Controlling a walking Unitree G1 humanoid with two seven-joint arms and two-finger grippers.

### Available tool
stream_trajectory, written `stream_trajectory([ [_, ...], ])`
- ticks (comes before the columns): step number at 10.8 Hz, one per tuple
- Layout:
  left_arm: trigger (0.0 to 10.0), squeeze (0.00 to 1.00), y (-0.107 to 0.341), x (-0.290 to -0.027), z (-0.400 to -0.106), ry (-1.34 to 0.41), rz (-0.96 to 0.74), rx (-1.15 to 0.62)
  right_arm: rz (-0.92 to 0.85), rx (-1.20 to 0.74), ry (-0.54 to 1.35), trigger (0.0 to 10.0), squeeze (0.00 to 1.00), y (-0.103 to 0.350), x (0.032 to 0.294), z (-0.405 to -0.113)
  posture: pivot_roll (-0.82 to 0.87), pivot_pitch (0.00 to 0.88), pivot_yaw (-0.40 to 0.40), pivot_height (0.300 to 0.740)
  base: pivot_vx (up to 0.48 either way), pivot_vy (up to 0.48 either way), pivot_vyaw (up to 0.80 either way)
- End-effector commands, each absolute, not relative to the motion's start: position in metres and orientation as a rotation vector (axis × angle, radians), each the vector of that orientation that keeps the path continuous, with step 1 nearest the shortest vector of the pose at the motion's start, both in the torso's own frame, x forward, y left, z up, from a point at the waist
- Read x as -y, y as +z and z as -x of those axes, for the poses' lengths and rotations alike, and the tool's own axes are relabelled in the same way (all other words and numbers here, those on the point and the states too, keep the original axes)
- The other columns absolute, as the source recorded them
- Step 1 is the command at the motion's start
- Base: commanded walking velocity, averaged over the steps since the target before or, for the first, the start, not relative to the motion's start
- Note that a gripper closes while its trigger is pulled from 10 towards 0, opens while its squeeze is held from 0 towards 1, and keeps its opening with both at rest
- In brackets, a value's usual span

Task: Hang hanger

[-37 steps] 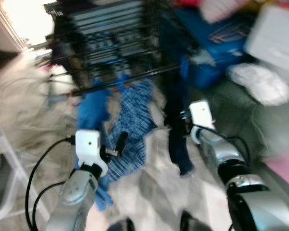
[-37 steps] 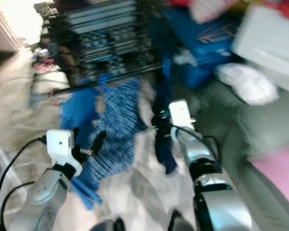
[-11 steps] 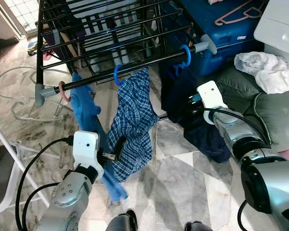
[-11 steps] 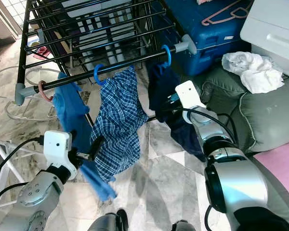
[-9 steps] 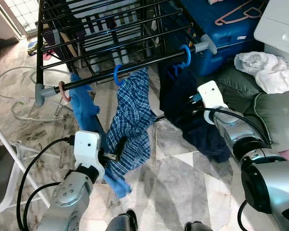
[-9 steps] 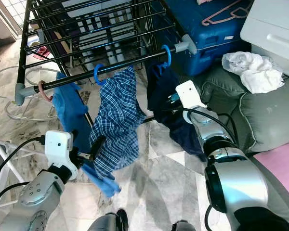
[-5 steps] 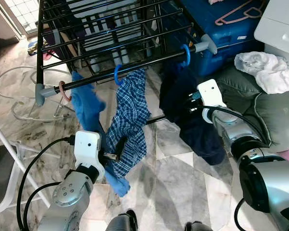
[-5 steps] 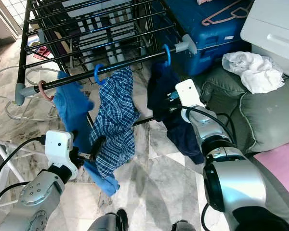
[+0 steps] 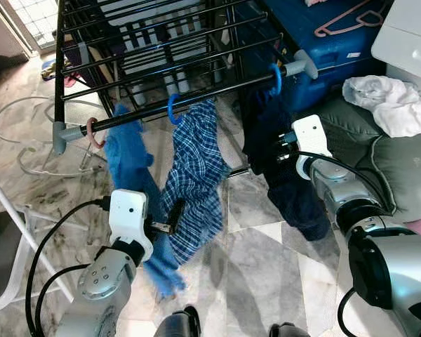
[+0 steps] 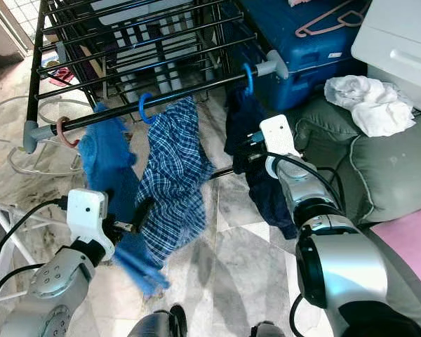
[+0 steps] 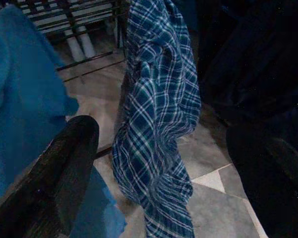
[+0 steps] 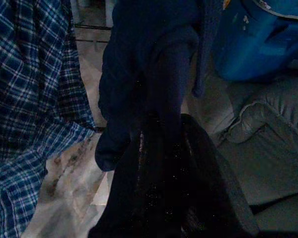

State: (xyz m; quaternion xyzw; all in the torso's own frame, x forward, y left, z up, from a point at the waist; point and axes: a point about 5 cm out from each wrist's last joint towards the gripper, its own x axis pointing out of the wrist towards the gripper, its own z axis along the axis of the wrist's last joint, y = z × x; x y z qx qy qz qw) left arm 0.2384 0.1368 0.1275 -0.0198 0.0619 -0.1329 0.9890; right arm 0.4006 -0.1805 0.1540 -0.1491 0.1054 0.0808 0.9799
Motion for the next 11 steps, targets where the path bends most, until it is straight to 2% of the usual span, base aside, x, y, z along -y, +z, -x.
stream_trajectory([
  [1, 10.0, 0.00, 0.125, -0.140, -0.239, -0.248, 0.021, -0.129, 0.288, -0.133, 0.172, 0.4, 0.00, 0.172, 0.174, -0.407, 0.00, 0.126, 0.143, 0.740, 0.000, 0.000, 0.00],
  [2, 10.0, 0.00, 0.128, -0.139, -0.242, -0.232, 0.030, -0.097, 0.303, -0.078, 0.181, 10.0, 0.00, 0.181, 0.173, -0.408, -0.02, 0.115, 0.140, 0.740, 0.000, 0.000, 0.00],
  [6, 10.0, 0.00, 0.123, -0.132, -0.258, -0.176, 0.006, -0.079, 0.294, 0.051, 0.224, 10.0, 0.00, 0.178, 0.183, -0.396, -0.10, 0.079, 0.146, 0.740, 0.000, 0.000, 0.00],
  [9, 10.0, 0.00, 0.120, -0.128, -0.268, -0.169, 0.000, -0.062, 0.304, 0.021, 0.282, 10.0, 0.00, 0.151, 0.191, -0.374, -0.15, 0.059, 0.145, 0.740, 0.000, 0.000, 0.00],
  [11, 10.0, 0.00, 0.117, -0.125, -0.272, -0.159, 0.004, -0.057, 0.273, -0.041, 0.282, 10.0, 0.00, 0.123, 0.197, -0.347, -0.17, 0.045, 0.146, 0.740, 0.000, 0.000, 0.00],
])
